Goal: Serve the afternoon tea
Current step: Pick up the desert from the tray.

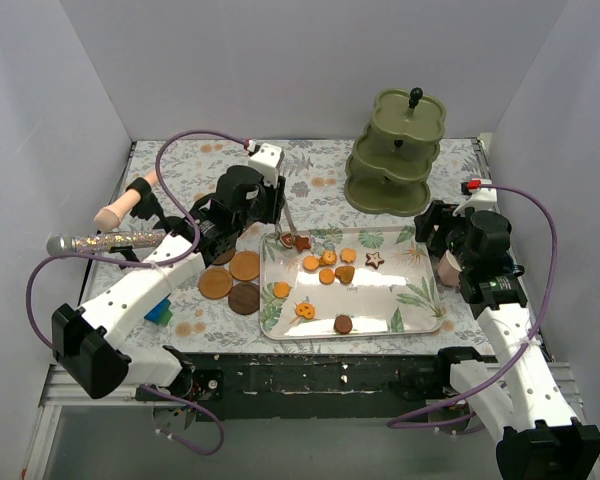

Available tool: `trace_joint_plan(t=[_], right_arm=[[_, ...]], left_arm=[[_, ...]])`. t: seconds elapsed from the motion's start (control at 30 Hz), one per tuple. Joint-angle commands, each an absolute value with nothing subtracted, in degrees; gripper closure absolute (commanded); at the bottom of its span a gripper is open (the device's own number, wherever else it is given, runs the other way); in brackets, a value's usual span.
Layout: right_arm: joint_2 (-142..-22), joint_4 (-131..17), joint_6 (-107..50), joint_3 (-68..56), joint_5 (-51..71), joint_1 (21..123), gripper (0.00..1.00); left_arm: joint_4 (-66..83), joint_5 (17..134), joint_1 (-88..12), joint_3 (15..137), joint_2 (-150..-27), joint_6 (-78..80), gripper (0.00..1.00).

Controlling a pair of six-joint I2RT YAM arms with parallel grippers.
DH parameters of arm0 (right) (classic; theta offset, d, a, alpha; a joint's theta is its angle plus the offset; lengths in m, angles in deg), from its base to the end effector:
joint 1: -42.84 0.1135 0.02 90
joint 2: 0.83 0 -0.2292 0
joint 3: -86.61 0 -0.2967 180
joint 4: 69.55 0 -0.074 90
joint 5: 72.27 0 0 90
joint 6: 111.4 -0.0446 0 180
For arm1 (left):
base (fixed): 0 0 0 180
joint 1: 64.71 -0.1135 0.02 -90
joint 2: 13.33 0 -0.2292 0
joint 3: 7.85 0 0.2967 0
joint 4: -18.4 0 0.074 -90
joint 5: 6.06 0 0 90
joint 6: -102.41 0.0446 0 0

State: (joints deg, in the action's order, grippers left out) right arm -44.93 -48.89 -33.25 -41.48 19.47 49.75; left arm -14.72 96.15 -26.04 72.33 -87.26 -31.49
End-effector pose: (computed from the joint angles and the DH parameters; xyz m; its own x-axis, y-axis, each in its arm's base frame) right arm 0.2632 0.0305 0.2869 -0.2347 0.1783 -0.9556 -0.0436 0.9801 0.1936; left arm 0.2841 -0.2153 0.3129 -0.5756 -0.4074 -0.7090 0.0892 0.8306 -0.5497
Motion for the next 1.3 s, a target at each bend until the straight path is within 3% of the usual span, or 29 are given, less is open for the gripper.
trace_joint_plan(t=[0.0, 1.27], right_arm=[[-45.0, -50.2, -33.1, -39.8, 19.9, 49.7, 0.23], [-42.7, -48.9, -32.0, -39.2, 21.6, 49.8, 0.22]], left_arm=[[-13.1, 94.2, -26.4, 78.8, -89.1, -31.0, 0.67], [3.7, 87.5, -25.7, 103.7, -124.3, -35.3, 0.66]])
